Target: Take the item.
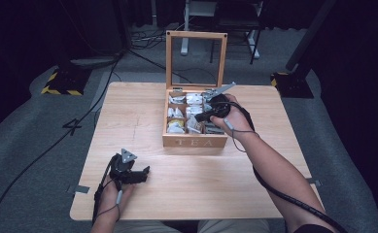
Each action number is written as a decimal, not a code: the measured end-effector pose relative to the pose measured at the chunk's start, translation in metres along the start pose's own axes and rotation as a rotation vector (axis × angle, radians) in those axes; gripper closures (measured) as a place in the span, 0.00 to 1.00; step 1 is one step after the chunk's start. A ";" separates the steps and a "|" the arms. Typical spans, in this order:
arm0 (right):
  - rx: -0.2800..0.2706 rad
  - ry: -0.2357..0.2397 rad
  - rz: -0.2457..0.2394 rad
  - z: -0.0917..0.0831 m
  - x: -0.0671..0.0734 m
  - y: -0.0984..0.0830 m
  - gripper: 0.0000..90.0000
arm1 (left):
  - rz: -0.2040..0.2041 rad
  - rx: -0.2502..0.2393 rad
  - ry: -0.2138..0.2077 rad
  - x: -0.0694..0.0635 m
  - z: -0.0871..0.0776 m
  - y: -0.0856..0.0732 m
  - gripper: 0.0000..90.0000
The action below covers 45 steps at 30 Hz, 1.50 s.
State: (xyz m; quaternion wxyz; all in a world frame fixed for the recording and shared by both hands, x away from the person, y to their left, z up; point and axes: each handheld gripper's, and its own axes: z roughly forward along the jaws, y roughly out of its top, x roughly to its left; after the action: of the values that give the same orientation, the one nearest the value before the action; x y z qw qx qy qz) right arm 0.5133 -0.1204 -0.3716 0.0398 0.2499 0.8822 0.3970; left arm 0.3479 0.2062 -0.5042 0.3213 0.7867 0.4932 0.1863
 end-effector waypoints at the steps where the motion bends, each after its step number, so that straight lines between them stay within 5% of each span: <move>1: -0.012 0.002 -0.004 -0.003 0.001 0.001 1.00 | 0.000 0.000 0.000 0.000 0.000 0.000 0.16; 22: -0.193 0.020 -0.004 -0.069 0.017 -0.019 1.00 | -0.003 -0.001 0.002 0.000 0.000 0.000 0.16; 45: -0.231 -0.047 0.020 -0.134 0.012 -0.050 1.00 | -0.005 0.002 0.004 0.000 0.000 0.000 0.16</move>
State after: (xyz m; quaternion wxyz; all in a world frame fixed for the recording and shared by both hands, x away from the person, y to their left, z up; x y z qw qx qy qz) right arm 0.4469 -0.2338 -0.3151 0.0852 0.2616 0.8270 0.4902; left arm 0.3474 0.2060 -0.5042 0.3200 0.7854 0.4959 0.1866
